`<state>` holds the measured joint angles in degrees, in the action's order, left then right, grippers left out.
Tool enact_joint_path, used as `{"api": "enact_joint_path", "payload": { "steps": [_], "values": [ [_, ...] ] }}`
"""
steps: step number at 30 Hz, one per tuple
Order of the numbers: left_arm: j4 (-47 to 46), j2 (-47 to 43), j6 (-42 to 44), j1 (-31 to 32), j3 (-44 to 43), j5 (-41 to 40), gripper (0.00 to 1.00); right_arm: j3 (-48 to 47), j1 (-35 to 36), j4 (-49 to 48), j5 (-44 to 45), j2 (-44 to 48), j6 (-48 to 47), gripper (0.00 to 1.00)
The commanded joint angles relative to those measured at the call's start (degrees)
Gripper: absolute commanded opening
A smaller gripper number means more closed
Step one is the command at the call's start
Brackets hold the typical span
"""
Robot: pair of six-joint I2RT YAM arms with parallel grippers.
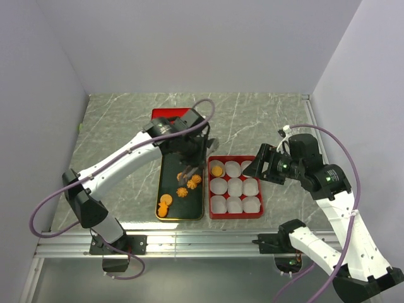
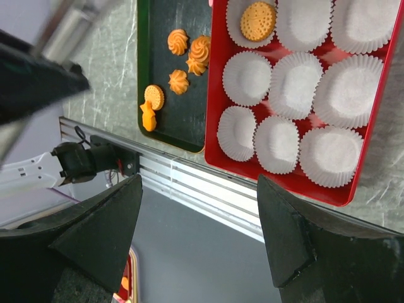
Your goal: Pack the cookies
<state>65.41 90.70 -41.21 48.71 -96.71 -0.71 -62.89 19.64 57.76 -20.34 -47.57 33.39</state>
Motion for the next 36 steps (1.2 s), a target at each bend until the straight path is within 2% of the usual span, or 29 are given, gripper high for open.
{"api": "enact_joint_path", "payload": {
  "steps": [1, 4, 12, 21, 30, 36],
  "values": [
    [-0.72, 1.85, -3.16, 3.66, -3.14, 0.89, 0.34, -0.39, 0.05, -1.60, 1.00, 1.08, -0.08, 0.80],
    [-0.37, 2.38, -5.28, 5.78, -2.79, 0.89, 0.33, -0.21, 0.14, -0.37, 1.62, 1.08, -0.51, 0.80],
    [-1.51, 1.59, -7.57, 11.66, 5.47, 3.08, 0.33, 0.58, 0.22, 0.25, 2.15, 0.64, -0.78, 0.80],
    [-4.84, 1.76, -10.82, 14.13, 11.54, 3.96, 0.38, 3.48, 0.66, -0.36, 1.00, 1.60, -0.08, 0.79],
    [-7.31, 5.71, -11.17, 14.40, 10.66, 4.05, 0.43, 4.01, 1.19, -0.19, 1.09, 2.05, -0.34, 0.79],
    [-5.56, 7.48, -10.82, 14.49, 8.38, 2.38, 0.49, 3.13, 2.07, 0.16, 2.23, 1.60, -0.95, 0.79]
  ]
}}
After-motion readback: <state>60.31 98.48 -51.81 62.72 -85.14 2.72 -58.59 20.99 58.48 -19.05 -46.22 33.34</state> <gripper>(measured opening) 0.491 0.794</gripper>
